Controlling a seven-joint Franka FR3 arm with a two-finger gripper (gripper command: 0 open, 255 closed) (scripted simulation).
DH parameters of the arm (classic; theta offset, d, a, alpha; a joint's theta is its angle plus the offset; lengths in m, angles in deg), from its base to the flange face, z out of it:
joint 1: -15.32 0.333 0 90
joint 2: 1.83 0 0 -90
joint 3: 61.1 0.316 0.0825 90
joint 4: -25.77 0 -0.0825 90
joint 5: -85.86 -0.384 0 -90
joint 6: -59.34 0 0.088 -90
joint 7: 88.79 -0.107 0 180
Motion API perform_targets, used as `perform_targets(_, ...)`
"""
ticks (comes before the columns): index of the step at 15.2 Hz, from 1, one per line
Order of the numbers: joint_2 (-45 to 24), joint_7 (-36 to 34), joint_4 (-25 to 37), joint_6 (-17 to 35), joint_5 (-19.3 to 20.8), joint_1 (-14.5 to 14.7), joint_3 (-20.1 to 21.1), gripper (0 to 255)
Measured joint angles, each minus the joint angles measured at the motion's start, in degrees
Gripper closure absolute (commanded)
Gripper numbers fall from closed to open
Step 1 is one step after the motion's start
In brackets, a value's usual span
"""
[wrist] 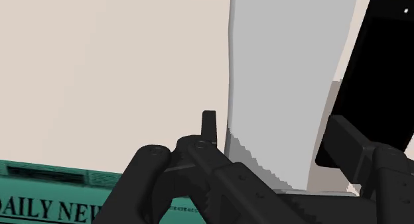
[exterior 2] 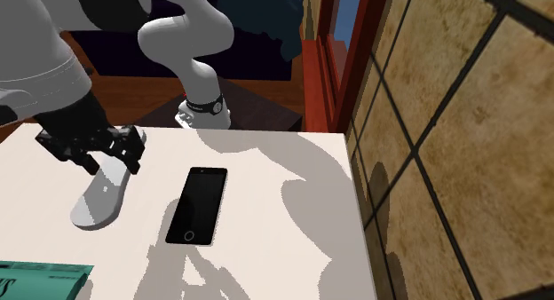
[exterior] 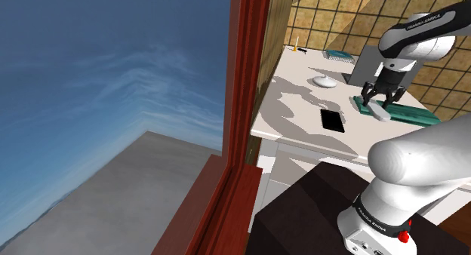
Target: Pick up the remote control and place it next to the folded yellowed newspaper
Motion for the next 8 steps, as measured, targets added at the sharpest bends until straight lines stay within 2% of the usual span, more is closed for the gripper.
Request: perform_targets(8, -2.0, 12.0, 3.7, -0.1, 2.7, -4.1, -9.2, 255)
